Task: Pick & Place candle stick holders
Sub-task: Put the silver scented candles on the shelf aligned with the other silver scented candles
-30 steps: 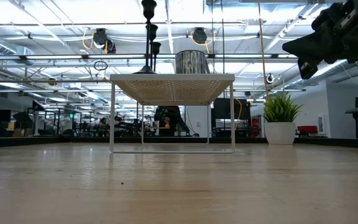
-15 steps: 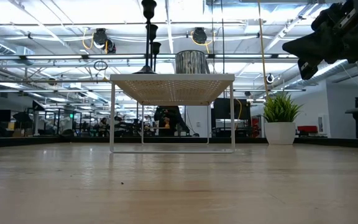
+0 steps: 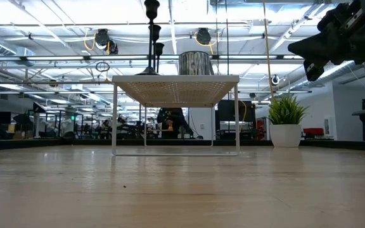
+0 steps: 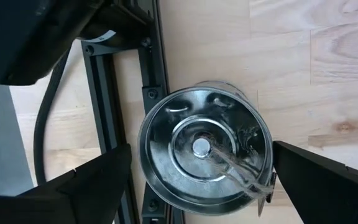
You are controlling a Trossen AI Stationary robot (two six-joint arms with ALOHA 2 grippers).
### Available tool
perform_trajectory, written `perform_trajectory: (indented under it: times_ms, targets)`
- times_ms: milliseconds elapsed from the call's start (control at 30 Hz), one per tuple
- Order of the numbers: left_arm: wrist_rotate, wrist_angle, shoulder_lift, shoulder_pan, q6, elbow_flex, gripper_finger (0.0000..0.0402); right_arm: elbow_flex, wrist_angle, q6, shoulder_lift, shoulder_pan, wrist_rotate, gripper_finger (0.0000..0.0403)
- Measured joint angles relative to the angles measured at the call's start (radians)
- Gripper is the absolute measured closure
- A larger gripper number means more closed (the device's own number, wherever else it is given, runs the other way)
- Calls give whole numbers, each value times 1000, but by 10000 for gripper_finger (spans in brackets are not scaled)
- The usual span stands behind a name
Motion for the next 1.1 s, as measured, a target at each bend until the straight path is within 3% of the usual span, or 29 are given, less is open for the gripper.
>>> perform_trajectory:
  times_ms: [567, 733, 1100]
  targets:
    - [-36, 114, 0, 11, -11, -108, 10, 0, 0, 0, 0, 0, 0, 403]
    - [-49, 226, 0, 11, -6, -171, 10, 0, 0, 0, 0, 0, 0, 403]
    - [-41, 237, 1, 43, 1, -174, 11, 0, 0, 0, 0, 0, 0, 403]
